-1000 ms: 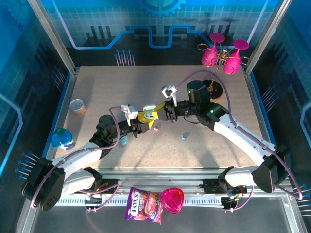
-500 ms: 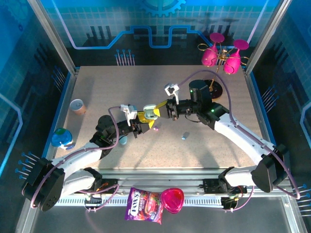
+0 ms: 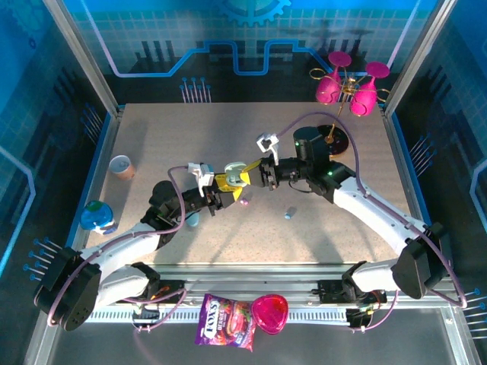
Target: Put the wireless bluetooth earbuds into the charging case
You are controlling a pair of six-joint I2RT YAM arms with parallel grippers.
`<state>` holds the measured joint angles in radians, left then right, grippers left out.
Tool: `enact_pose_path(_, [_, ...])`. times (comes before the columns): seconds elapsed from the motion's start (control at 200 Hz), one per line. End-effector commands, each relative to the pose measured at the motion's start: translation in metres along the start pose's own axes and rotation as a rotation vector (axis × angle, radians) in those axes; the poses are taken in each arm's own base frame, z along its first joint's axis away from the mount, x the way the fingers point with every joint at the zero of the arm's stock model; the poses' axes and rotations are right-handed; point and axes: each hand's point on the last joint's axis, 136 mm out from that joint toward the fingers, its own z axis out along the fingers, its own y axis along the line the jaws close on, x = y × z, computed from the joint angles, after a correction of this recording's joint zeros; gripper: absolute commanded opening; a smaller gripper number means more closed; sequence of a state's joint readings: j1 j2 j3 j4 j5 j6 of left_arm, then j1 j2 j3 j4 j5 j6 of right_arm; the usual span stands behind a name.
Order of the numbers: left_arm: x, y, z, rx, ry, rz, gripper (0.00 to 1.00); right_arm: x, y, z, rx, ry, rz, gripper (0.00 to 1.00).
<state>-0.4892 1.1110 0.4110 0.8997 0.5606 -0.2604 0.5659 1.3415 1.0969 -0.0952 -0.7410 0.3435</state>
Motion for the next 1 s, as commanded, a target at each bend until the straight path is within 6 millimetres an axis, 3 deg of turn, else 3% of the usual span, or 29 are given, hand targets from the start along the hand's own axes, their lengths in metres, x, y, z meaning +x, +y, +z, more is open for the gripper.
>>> enact_pose_path(0.0, [-0.029, -0.015, 0.004, 0.056, -0.073, 0.054, 0.23, 0.005, -0.008, 0.000, 0.009, 0.010, 0.005, 0.17])
enact_pose_path(0.33, [-0.027, -0.015, 0.005, 0.060, -0.068, 0.056, 0.23, 0.005, -0.016, -0.001, 0.071, 0.016, 0.034, 0.26])
enact_pose_path(0.585, [-0.024, -0.014, 0.006, 0.058, -0.061, 0.061, 0.23, -0.002, -0.011, -0.005, 0.085, 0.006, 0.037, 0.30])
enact_pose_path(0.996, [-0.023, -0.015, 0.005, 0.056, -0.061, 0.076, 0.23, -0.007, -0.006, -0.014, 0.112, -0.014, 0.016, 0.50])
